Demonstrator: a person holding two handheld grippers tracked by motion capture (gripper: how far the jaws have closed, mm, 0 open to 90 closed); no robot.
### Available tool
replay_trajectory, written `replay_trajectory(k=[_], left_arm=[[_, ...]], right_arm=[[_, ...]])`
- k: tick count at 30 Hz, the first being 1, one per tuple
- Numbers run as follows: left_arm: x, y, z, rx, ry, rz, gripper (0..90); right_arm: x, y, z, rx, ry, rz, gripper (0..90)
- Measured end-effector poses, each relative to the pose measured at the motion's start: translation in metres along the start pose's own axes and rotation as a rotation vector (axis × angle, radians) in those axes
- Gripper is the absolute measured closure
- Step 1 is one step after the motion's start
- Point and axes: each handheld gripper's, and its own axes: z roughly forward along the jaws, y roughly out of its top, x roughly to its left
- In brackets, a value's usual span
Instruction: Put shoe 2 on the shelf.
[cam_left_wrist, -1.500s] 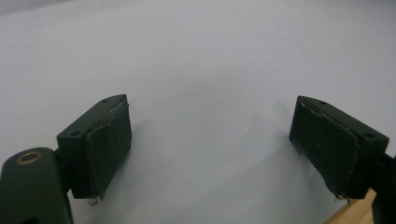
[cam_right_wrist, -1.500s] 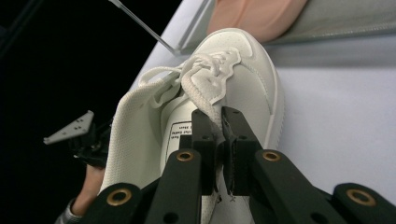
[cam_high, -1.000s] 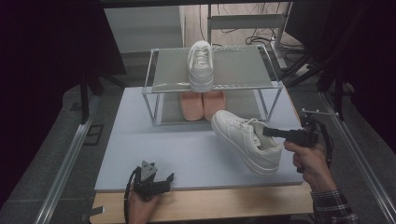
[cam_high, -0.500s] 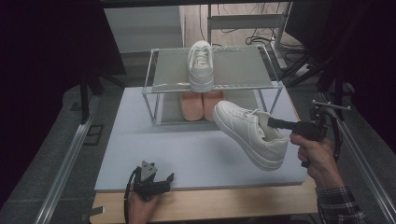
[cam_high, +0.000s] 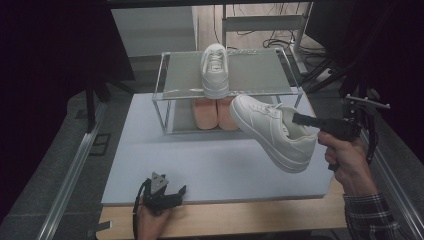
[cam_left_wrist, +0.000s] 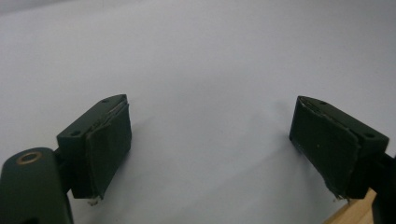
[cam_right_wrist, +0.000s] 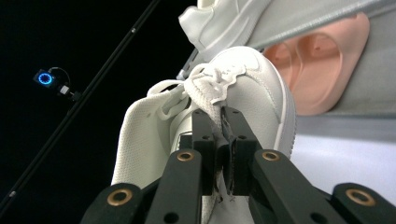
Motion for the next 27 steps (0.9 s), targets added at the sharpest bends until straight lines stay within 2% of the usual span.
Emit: replay_trajectory(k=[10, 20, 27], left_arm=[[0.0, 0.0, 0.0, 0.0, 0.0, 0.0, 12.9], [0.0, 0.0, 0.0, 0.0, 0.0, 0.0, 12.9], [0.0, 0.0, 0.0, 0.0, 0.0, -0.001, 12.9]], right_arm=[[0.012, 0.016, -0.002, -0.052, 0.0, -0.003, 85.3], [0.009, 0.027, 0.003, -0.098, -0.014, 0.014, 85.3], [0.007, 0.036, 0.01, -0.129, -0.041, 0.012, 85.2]])
